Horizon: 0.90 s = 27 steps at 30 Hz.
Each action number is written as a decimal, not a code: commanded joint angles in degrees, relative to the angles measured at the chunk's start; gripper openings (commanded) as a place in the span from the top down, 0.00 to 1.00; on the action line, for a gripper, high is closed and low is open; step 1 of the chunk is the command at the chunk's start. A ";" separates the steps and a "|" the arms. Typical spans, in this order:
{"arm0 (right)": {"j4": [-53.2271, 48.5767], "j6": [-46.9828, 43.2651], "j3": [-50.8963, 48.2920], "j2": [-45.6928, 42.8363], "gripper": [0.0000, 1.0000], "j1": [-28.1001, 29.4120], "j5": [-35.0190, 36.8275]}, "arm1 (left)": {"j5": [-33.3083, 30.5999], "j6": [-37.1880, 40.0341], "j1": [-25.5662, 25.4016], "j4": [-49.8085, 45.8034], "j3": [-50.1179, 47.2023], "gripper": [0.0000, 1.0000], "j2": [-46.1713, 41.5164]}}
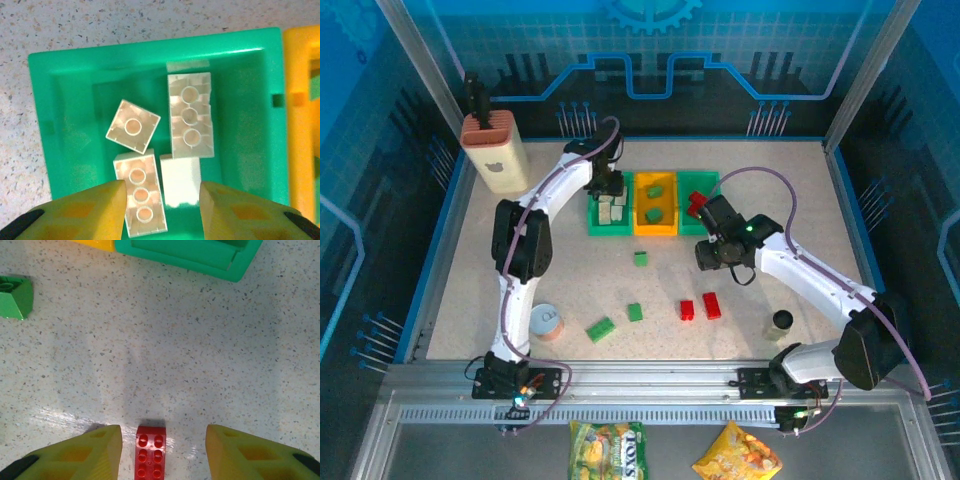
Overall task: Sort the legos into containers by color
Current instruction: Place the lego in the container, then pick up the lego from the center of the table.
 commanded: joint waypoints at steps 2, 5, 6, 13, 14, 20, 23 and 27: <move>1.76 -0.40 -0.09 -1.17 0.51 0.80 -1.18 | 2.50 -0.93 -0.19 1.08 -4.85 0.57 -7.56; 2.58 -0.26 -0.27 -0.51 0.51 0.82 -2.11 | 2.58 -0.45 -0.19 1.74 -9.57 0.57 -11.39; 2.69 -0.13 -0.26 -0.11 0.51 0.81 -2.60 | 2.66 -0.33 -0.04 1.96 -11.26 0.57 -12.82; 3.92 0.64 -0.08 2.23 0.52 1.35 -4.31 | 4.03 0.19 2.01 2.11 -20.91 0.56 -21.92; 4.01 0.65 0.16 2.65 0.52 1.69 -4.11 | 4.26 0.32 2.42 1.99 -21.96 0.56 -22.88; 4.36 0.99 2.58 6.77 0.52 3.99 -3.65 | 6.08 2.20 5.99 0.49 -28.19 0.55 -29.69; 4.52 1.76 4.28 8.79 0.52 5.08 -3.22 | 5.62 2.63 9.12 -1.23 -30.55 0.54 -32.18; 6.00 5.66 5.99 11.93 0.55 6.02 -2.63 | 6.01 3.52 12.20 -1.88 -32.42 0.54 -35.76</move>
